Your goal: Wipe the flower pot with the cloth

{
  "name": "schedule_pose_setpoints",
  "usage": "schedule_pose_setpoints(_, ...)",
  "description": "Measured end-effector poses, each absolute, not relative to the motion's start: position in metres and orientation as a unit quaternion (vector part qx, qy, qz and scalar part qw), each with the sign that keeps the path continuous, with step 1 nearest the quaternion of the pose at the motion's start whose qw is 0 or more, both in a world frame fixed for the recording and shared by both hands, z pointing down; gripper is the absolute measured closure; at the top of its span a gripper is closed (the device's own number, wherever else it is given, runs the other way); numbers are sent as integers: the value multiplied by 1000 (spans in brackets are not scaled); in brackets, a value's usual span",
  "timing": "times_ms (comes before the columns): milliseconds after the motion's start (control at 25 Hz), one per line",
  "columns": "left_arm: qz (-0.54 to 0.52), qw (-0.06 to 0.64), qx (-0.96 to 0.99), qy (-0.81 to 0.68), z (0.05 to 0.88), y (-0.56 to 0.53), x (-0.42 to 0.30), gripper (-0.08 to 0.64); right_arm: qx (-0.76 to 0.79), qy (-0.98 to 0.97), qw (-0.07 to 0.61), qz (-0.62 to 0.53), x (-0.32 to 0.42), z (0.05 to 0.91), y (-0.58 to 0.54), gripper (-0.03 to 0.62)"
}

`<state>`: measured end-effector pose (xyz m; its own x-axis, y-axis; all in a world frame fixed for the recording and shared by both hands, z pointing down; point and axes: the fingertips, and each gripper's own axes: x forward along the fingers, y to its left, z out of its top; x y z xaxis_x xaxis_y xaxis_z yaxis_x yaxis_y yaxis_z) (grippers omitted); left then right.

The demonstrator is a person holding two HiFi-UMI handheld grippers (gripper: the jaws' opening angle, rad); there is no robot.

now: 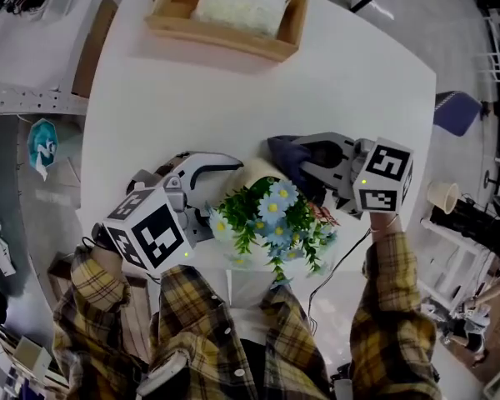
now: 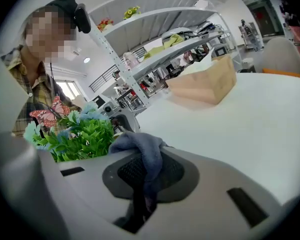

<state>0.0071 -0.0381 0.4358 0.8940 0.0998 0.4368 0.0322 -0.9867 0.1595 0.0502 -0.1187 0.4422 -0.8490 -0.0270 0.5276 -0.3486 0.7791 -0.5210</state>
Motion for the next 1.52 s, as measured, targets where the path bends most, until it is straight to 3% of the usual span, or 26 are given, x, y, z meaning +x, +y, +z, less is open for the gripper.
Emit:
schedule_pose_setpoints(720,241,185,921,-242,448,45,-36,195,379,-827,162,383,78,436,-41,566)
schedule_pose_setpoints(880,210,209,915,-274,443,55,-25,152,437,-797,136,394,78,437,-21,566)
schedule_pose_setpoints(1320,182,189,914,-310,434,40,-10,146,473,-772,96,414,67,442,-4,566)
schedule_pose_setpoints(1520,205,177,923,-274,433,37,-10,146,438,-801,118,390,65,440,-4,566)
